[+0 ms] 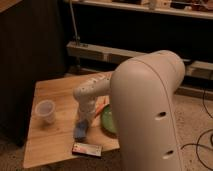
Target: Wipe the white sponge on the table
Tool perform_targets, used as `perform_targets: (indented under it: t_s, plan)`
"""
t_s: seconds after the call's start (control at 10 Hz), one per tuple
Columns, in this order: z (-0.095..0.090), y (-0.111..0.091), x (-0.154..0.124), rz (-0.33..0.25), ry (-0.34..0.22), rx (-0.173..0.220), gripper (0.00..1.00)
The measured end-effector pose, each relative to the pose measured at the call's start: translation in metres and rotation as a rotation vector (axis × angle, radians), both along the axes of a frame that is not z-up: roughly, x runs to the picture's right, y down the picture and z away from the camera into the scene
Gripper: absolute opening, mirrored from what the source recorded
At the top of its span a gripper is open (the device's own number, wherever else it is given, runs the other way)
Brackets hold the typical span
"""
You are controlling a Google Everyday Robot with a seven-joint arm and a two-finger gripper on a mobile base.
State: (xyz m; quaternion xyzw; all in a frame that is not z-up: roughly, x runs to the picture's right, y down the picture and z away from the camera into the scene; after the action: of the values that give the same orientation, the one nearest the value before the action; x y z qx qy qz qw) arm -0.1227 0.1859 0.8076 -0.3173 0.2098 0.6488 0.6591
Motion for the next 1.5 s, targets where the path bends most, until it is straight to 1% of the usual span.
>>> perform_targets:
  t_s: [0.2, 0.4, 0.6, 0.8, 1.0, 1.2, 1.5]
  plan:
    - [-0.005, 0.004, -0.024, -0.017, -0.03, 0.011, 0.03]
    - [-0.006, 0.003, -0.036, -0.022, -0.045, 0.017, 0.03]
    - [-0.008, 0.007, -0.047, -0.028, -0.061, 0.017, 0.03]
    - [-0.005, 0.01, -0.051, -0.026, -0.064, 0.015, 0.03]
    - [-0.002, 0.011, -0.063, -0.031, -0.078, 0.014, 0.03]
    - [0.002, 0.009, -0.074, -0.038, -0.094, 0.016, 0.03]
    - [0.014, 0.006, -0.095, -0.057, -0.11, 0.011, 0.03]
